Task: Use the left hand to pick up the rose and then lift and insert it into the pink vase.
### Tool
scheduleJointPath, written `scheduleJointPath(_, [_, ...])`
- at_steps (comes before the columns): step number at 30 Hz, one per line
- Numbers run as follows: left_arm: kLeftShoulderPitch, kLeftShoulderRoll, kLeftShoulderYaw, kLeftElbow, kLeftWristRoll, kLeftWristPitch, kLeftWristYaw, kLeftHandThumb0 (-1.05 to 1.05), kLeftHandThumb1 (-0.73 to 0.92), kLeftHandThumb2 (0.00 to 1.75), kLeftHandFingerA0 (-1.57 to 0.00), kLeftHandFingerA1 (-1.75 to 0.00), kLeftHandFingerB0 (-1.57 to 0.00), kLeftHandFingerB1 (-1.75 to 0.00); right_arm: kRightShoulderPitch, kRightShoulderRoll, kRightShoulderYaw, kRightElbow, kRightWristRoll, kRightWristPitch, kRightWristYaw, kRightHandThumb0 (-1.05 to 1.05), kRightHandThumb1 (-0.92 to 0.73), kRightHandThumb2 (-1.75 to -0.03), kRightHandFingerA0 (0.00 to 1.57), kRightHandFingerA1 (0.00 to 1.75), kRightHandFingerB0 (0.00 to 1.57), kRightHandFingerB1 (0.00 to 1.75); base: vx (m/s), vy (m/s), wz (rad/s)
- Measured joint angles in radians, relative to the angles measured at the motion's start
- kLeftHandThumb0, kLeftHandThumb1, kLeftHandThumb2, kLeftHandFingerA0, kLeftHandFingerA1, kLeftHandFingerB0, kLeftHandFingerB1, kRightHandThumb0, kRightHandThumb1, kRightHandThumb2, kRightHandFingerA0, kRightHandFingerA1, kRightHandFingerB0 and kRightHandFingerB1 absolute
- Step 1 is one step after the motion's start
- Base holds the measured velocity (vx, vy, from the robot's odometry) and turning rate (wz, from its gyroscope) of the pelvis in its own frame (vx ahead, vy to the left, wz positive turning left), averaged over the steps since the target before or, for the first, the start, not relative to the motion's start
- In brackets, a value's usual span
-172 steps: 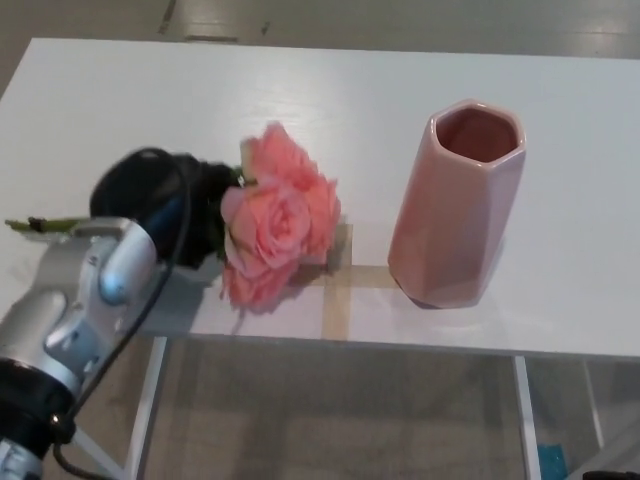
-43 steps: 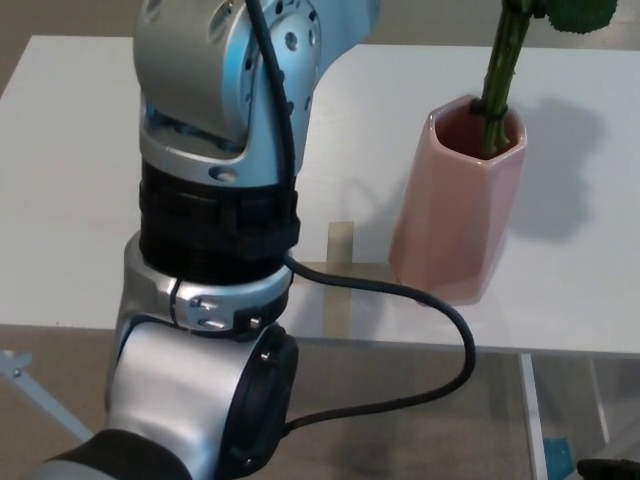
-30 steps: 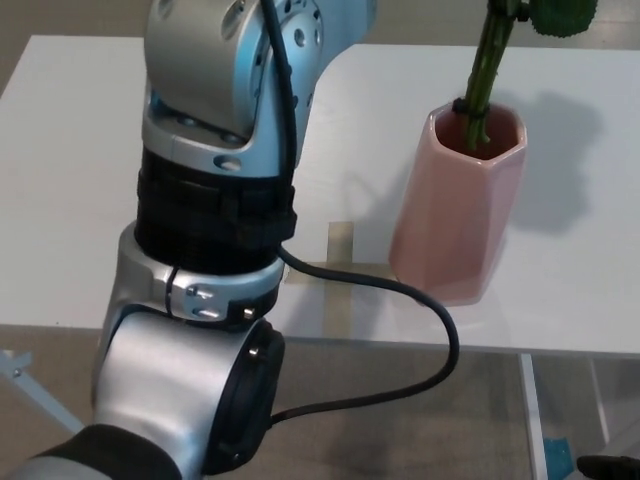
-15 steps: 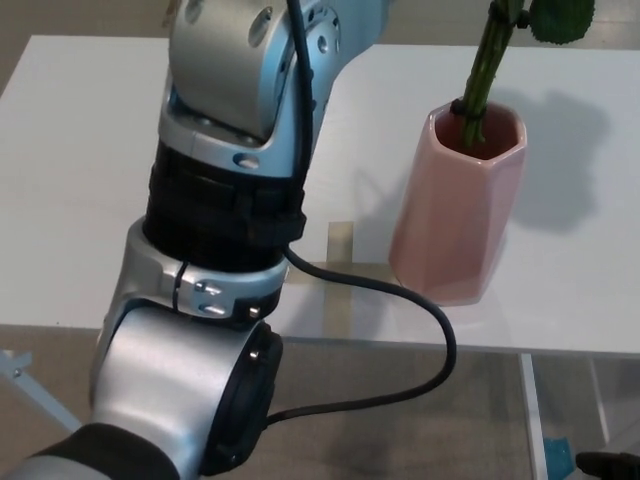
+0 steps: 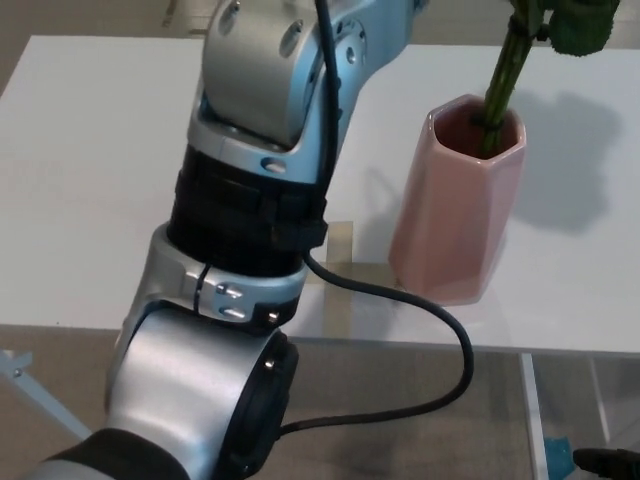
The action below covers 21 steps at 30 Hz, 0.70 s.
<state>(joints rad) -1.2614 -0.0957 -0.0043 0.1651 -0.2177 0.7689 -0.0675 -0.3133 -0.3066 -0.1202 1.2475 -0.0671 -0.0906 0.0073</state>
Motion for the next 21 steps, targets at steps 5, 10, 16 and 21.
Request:
scheduleJointPath(5, [0.012,-0.008,-0.016,0.02,0.012,-0.029,0.0,-0.18,0.82,0.67,-1.05,-1.34,-0.83,-0.85,-0.001,0.0,0.0,0.0,0.0,0.0,0.003,-0.28,-0.65,-0.59,0.65,0.43,0.55,0.4,0.0,0.0,0.0])
scheduleJointPath(10, [0.02,-0.011,-0.023,0.02,0.016,-0.034,0.001,-0.17,0.82,0.66,-1.05,-1.34,-0.82,-0.85,-0.003,0.0,0.002,0.0,0.0,0.0,0.005,-0.28,-0.65,-0.59,0.65,0.43,0.56,0.4,0.0,0.0,0.0])
scheduleJointPath(16, [0.026,-0.009,-0.022,0.025,0.023,-0.037,0.0,-0.16,0.82,0.69,-1.05,-1.31,-0.81,-0.86,-0.007,0.0,0.002,-0.001,0.0,0.0,0.006,-0.28,-0.65,-0.59,0.65,0.43,0.56,0.4,0.0,0.0,0.0])
scheduleJointPath(21, [0.044,-0.012,-0.021,0.031,0.024,-0.046,0.0,-0.16,0.83,0.67,-1.05,-1.31,-0.81,-0.87,-0.008,-0.001,0.001,-0.001,0.0,0.0,0.006,-0.28,-0.65,-0.59,0.65,0.43,0.55,0.4,0.0,0.0,0.0])
